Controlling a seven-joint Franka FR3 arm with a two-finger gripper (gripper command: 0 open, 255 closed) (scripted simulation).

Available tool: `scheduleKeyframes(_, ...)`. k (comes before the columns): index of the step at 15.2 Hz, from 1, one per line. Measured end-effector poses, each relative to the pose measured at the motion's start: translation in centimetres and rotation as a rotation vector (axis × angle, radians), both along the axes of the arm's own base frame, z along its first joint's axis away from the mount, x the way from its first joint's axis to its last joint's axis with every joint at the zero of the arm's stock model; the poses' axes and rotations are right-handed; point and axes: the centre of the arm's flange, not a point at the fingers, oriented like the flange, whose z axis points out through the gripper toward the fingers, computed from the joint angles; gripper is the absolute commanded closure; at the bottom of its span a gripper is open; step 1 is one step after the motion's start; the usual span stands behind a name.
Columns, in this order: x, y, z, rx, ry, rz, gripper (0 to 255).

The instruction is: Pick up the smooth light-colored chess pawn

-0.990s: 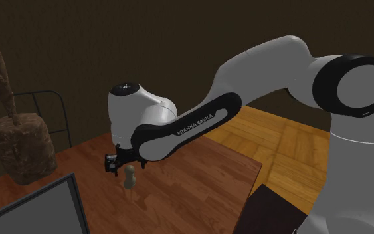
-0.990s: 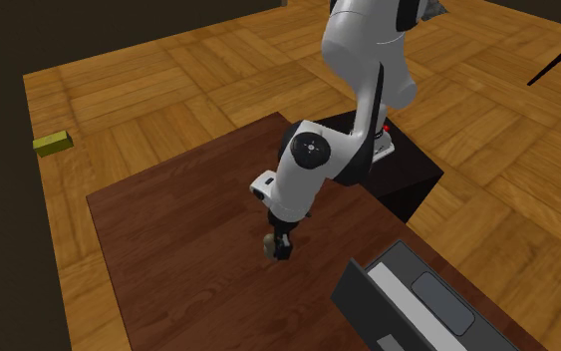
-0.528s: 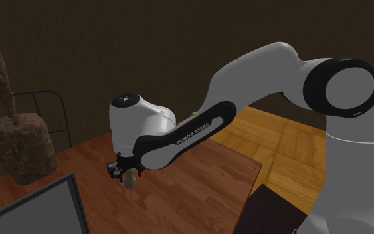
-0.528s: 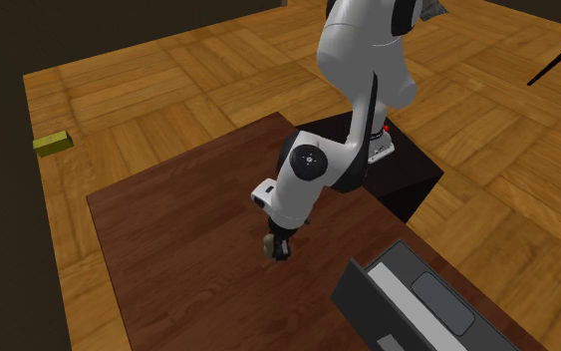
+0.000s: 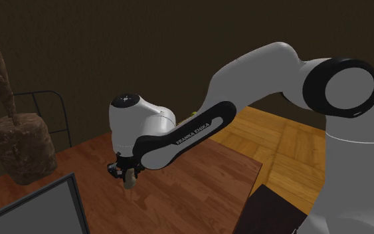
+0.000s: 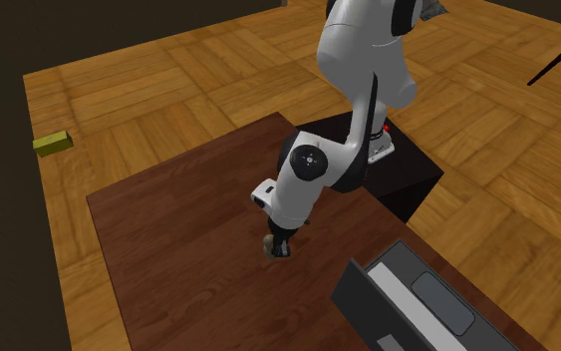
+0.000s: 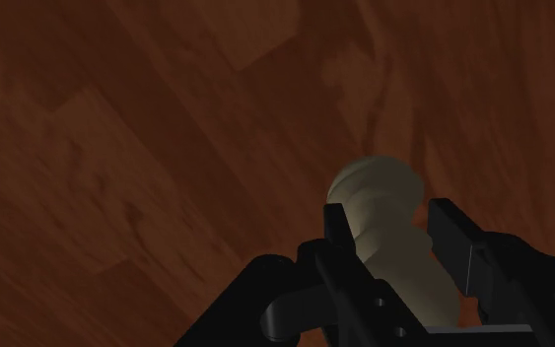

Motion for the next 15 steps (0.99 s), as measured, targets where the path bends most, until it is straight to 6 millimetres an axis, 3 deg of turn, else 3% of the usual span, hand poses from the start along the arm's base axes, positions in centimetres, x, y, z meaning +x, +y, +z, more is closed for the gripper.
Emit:
scheduleKeyframes(5, 0.1, -0.1, 1.5, -0.001, 0.001, -0.001, 255)
scheduleKeyframes(15, 0.0, -0.1, 6.8, -0.001, 0.001, -0.001, 255)
